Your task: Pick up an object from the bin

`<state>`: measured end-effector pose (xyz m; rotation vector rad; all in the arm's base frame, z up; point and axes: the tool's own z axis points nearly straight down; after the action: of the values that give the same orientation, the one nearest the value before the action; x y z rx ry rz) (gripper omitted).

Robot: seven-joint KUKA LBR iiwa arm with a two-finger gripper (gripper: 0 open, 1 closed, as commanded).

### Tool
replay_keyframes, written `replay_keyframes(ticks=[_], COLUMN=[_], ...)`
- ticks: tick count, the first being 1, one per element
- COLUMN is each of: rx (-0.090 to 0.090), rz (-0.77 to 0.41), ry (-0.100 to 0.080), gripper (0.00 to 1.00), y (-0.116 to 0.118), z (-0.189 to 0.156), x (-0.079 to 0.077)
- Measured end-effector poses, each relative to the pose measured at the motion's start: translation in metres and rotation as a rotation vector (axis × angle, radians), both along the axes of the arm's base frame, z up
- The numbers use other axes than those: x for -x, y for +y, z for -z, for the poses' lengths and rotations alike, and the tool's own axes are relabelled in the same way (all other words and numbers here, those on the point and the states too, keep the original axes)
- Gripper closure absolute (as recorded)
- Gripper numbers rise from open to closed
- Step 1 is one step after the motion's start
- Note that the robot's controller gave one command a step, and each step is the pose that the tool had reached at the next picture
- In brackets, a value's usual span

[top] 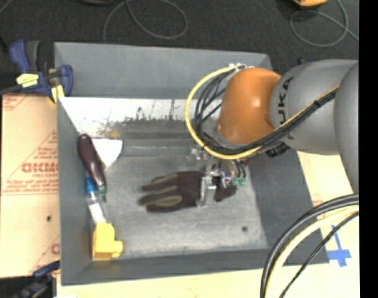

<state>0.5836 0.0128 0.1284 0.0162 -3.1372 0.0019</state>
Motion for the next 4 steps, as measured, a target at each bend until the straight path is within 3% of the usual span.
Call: replay_keyframes(ticks=[1, 2, 3, 4], rx=[0.000, -0.001, -0.001, 0.001], rz=[0.000, 0.191, 0.190, 0.126], ry=[-0.006, -0.008, -0.008, -0.011], gripper=[0.00, 1.00, 1.00, 1.00], y=[0.000, 0.001, 0.001, -0.005], z=[-0.004, 0.054, 0.054, -0.042], x=[-0.001, -0.005, -0.005, -0.025])
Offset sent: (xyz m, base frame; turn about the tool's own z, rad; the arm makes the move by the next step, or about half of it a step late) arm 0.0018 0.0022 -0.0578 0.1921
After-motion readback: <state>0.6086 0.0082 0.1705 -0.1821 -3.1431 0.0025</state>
